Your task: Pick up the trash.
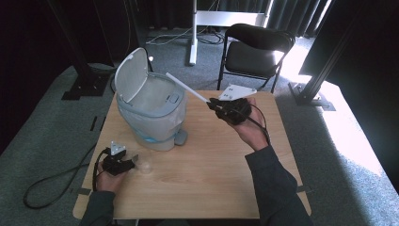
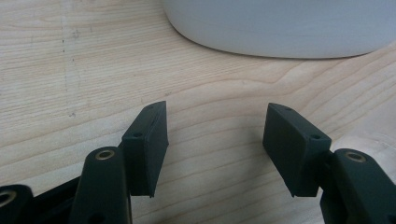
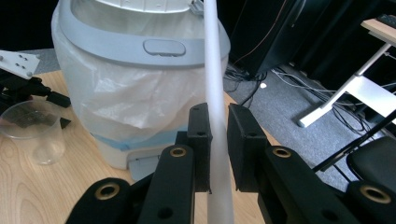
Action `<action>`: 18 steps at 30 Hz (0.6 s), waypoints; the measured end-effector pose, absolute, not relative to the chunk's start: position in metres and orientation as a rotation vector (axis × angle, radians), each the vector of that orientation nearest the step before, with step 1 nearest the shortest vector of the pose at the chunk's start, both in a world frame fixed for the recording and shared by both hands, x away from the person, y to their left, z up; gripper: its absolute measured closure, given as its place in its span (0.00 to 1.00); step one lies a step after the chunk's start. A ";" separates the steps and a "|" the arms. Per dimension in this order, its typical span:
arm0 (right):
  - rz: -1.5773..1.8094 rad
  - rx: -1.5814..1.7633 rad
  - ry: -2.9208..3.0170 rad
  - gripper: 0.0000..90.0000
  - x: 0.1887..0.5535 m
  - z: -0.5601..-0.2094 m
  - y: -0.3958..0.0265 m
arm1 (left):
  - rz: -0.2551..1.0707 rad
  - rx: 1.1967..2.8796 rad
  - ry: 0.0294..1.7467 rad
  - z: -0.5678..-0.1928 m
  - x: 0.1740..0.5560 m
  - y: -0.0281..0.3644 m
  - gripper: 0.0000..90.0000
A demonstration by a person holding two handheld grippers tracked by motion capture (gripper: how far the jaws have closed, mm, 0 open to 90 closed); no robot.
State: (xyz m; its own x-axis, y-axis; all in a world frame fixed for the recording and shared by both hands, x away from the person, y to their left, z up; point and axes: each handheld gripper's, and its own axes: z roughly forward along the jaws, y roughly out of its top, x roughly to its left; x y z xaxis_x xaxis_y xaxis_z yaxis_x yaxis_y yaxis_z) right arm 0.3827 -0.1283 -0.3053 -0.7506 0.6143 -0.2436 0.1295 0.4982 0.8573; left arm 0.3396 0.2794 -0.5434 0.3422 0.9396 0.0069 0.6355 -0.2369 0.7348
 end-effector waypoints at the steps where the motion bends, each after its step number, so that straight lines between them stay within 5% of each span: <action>1: 1.201 0.603 2.216 0.89 0.383 -0.305 -0.126 | 0.609 1.967 1.373 -0.543 0.340 0.279 0.45; 18: 1.174 0.563 2.257 0.89 0.394 -0.297 -0.089 | 0.610 1.970 1.370 -0.543 0.340 0.280 0.45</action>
